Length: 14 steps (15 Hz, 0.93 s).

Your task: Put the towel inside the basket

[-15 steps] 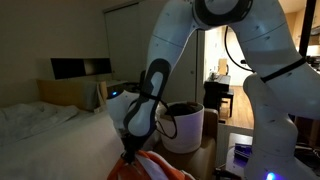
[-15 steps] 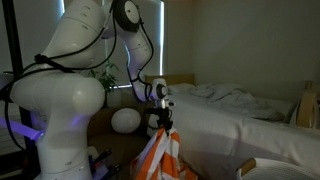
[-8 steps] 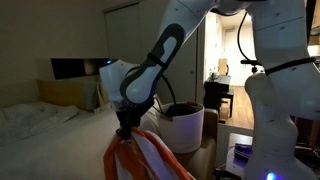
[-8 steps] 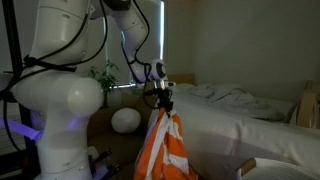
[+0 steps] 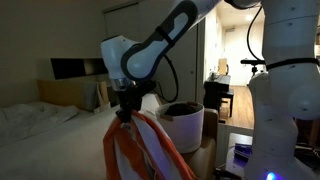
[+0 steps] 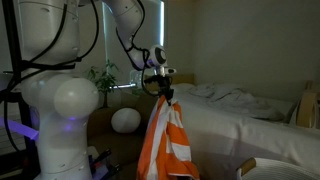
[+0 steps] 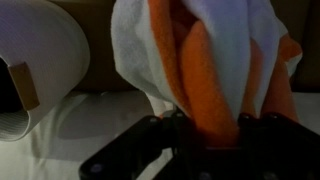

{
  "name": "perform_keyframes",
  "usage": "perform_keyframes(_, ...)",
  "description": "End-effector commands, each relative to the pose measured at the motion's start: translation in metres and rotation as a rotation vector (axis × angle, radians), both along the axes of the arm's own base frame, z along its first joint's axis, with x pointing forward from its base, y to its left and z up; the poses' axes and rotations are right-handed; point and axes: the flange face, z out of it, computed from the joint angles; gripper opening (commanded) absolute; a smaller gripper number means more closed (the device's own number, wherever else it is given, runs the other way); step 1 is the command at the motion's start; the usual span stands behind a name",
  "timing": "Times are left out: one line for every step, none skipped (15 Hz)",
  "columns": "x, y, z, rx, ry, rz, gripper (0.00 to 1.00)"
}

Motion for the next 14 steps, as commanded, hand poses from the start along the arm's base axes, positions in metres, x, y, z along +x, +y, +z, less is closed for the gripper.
perform_keyframes(0.0,0.0,-0.003,-0.001,0.007,0.001,0.23)
perform_keyframes(0.0,0.001,-0.008,-0.004,0.015,0.003,0.23)
perform_keyframes(0.0,0.002,-0.011,-0.005,0.02,0.004,0.23)
perform_keyframes(0.0,0.002,-0.012,-0.006,0.022,0.004,0.23)
perform_keyframes(0.0,0.002,-0.012,-0.006,0.023,0.004,0.23)
perform_keyframes(0.0,0.002,-0.012,-0.006,0.023,0.004,0.11)
perform_keyframes(0.0,0.004,-0.014,-0.052,0.019,0.017,0.11)
perform_keyframes(0.003,0.005,-0.01,-0.078,0.001,0.024,0.11)
perform_keyframes(0.006,0.005,-0.006,-0.11,-0.022,0.032,0.11)
perform_keyframes(0.008,0.005,0.002,-0.143,-0.053,0.034,0.11)
perform_keyframes(0.011,0.006,0.009,-0.163,-0.079,0.035,0.11)
perform_keyframes(0.013,0.006,0.016,-0.19,-0.106,0.034,0.11)
perform_keyframes(0.015,0.006,0.026,-0.217,-0.13,0.03,0.11)
perform_keyframes(0.016,0.007,0.034,-0.235,-0.147,0.023,0.11)
